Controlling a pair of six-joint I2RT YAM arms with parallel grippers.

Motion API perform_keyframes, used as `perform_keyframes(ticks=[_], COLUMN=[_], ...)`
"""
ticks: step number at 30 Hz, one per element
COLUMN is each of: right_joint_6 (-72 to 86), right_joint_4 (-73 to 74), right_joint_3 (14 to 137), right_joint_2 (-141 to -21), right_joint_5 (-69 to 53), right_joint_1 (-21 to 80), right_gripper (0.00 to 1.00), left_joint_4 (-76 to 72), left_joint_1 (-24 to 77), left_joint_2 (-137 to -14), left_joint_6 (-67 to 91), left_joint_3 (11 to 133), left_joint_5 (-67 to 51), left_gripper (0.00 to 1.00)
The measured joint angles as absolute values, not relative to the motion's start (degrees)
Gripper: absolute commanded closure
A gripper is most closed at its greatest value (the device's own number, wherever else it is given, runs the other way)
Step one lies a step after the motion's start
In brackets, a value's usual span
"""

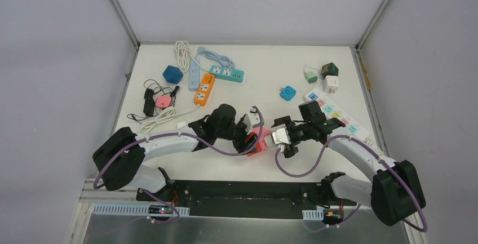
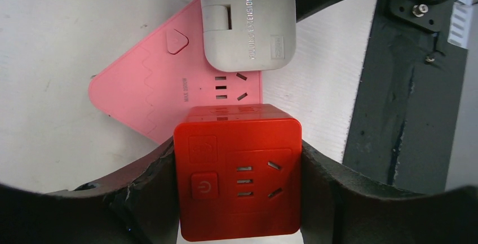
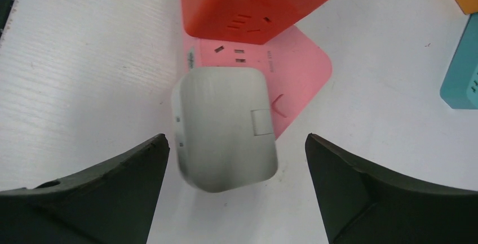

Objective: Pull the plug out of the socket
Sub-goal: Remove the plug from the socket.

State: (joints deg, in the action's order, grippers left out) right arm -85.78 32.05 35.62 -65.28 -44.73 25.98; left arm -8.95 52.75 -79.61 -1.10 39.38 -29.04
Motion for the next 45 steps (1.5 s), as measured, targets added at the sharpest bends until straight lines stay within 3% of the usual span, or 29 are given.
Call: perform_keyframes(ticks=[4,5,7,20,26,31,38,45], right_joint_6=[-85.3,-85.2,-83.9,-74.7,-69.6,-68.4,-69.1,-69.6], right_joint_4=[29.0,28.9,29.1,32.8,32.5,33.3,37.4,41.3], right_joint_3=[35.6,35.6,35.6,39.9,40.1,41.6,44.1,47.1], right_joint_2=[-65.3,-65.3,-65.3,-64.8,-64.9,-66.6,-71.2,-74.7], right_joint_5=[-43.1,-42.9,-42.4,-44.2,-44.8,-46.5,-49.4,-50.6], right_joint_1=[27.4,27.7,28.0,27.8,26.6,26.0,26.4,26.5], right_gripper=[0.06,0.24,0.32,0.35,0.45,0.64,1.0,1.0], left_joint_4=[-9.5,-9.6,-9.9,-9.6,-8.7,-7.7,-5.9,-5.0], left_joint_1=[52.8,52.8,52.8,52.4,52.4,52.4,52.4,52.4], left_joint_2=[-79.9,-80.1,-80.2,-81.7,-81.8,-81.8,-81.8,-81.5], left_joint_6=[-0.5,-0.5,-0.5,-1.7,-3.3,-5.7,-8.3,-10.0], left_joint_3=[39.4,39.4,39.4,40.6,40.8,40.9,41.4,41.4], left_joint_5=[-31.3,-31.6,-31.8,-32.3,-32.7,-33.1,-33.4,-33.5], left_gripper=[1.0,1.0,1.0,1.0,1.0,1.0,1.0,1.0])
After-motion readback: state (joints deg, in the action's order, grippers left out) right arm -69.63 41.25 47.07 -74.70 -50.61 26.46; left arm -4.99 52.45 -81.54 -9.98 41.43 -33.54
